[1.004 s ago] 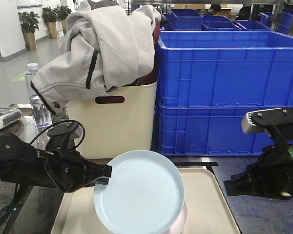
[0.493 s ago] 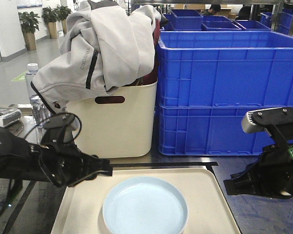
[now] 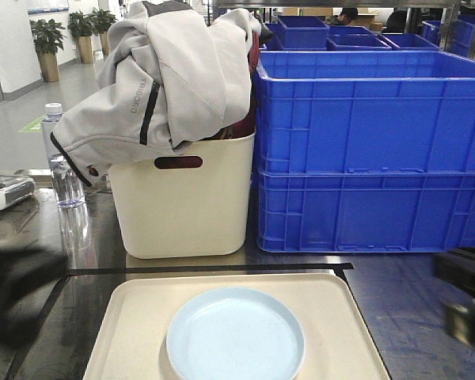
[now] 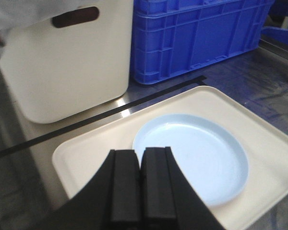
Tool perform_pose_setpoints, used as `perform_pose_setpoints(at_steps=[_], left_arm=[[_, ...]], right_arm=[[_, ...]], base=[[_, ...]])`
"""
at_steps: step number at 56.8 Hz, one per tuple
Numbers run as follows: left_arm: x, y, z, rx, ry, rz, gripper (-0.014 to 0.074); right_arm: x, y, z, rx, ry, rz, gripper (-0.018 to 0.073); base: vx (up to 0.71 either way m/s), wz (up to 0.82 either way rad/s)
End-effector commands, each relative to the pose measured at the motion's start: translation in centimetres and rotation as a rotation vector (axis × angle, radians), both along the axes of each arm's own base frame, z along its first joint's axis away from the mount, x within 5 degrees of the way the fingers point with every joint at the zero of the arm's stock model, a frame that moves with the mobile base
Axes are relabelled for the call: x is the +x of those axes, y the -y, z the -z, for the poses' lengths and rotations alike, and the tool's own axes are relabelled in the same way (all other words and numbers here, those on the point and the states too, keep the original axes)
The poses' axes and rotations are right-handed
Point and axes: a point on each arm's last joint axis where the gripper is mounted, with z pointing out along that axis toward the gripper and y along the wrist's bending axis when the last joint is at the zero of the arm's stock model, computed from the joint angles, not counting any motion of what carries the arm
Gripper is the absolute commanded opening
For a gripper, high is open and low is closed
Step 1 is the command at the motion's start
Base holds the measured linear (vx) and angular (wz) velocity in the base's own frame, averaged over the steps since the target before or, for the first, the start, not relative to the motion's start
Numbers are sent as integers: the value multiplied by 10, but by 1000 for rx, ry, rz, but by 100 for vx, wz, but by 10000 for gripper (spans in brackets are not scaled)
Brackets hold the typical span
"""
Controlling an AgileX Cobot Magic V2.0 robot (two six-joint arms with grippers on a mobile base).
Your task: Grab plate from conveyor and place on tray
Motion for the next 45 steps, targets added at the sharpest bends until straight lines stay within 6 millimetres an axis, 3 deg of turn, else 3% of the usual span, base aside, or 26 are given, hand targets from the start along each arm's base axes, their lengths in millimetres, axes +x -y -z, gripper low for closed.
perform_pose_setpoints(at_steps=[1, 9, 20, 45], left_arm=[[-35, -16, 8, -67, 147, -73, -3], [-79, -34, 44, -142, 268, -143, -3], [-109, -42, 50, -178, 368, -134, -3], [-113, -43, 49, -181, 379, -128, -3]], right_arm=[[-29, 10, -1, 32, 196, 26, -9], [-52, 19, 34, 63, 274, 57, -9], [-54, 21, 43, 127, 309, 82, -9], [-54, 20, 44, 126, 304, 80, -9]], base=[[0, 0], [0, 0], [0, 0], [0, 0]])
